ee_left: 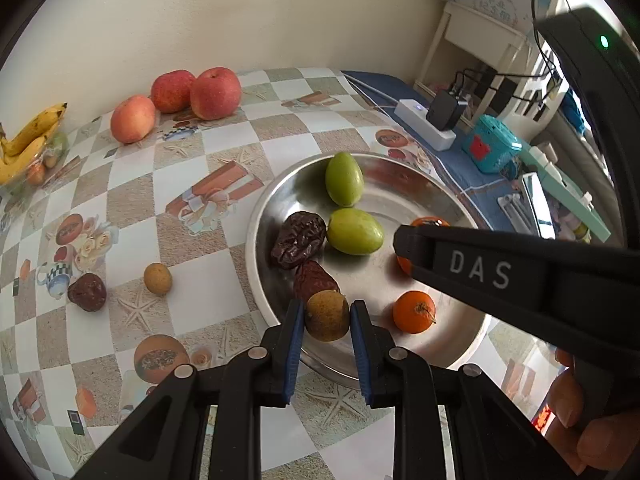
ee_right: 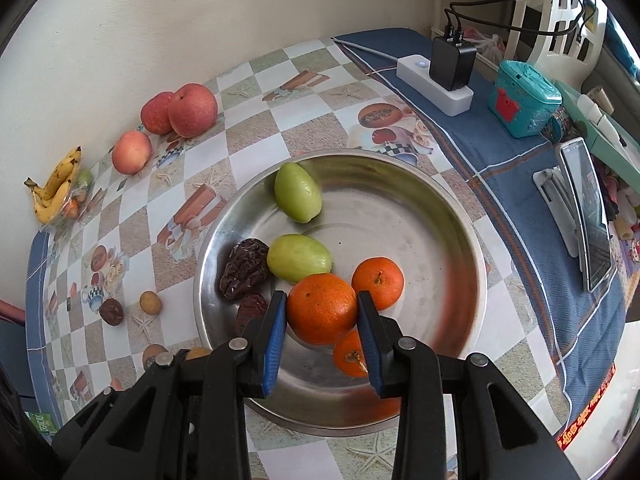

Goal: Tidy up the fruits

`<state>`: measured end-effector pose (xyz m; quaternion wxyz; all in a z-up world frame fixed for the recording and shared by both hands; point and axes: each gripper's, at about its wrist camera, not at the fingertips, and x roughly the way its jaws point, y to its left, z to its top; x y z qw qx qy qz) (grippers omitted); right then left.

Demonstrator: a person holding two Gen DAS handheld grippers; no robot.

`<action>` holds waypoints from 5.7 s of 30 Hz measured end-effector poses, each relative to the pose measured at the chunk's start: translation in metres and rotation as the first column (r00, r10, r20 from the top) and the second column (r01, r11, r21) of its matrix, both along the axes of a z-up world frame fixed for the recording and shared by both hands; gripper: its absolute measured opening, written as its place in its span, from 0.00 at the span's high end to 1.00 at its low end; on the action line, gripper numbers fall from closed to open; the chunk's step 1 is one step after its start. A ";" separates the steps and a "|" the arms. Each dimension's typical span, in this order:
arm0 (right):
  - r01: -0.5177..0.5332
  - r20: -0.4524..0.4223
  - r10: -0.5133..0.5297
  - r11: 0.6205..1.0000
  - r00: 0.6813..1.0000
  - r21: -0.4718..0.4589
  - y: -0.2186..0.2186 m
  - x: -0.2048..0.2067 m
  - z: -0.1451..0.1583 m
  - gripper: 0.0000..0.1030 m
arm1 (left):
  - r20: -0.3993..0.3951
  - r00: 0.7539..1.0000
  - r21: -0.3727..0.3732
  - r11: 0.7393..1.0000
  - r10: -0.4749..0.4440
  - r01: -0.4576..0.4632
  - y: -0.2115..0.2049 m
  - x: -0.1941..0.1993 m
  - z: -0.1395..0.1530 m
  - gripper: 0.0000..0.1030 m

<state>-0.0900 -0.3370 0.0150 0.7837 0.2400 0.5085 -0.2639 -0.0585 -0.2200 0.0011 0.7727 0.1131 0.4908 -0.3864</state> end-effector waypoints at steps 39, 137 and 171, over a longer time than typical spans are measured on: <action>-0.125 -0.035 0.124 0.991 0.992 -0.042 0.046 0.028 -0.001 0.28 | -0.085 0.792 0.126 0.795 0.604 -0.593 0.155 0.104 -0.015 0.00; -0.172 0.036 0.176 0.981 0.984 -0.090 0.068 -0.011 -0.002 0.10 | 0.091 0.870 0.164 0.854 0.484 -0.493 0.166 0.064 0.003 0.00; -0.242 0.017 0.248 0.957 0.969 -0.160 0.096 -0.021 0.009 0.10 | 0.141 0.838 0.312 0.780 0.527 -0.543 0.180 0.040 0.007 0.00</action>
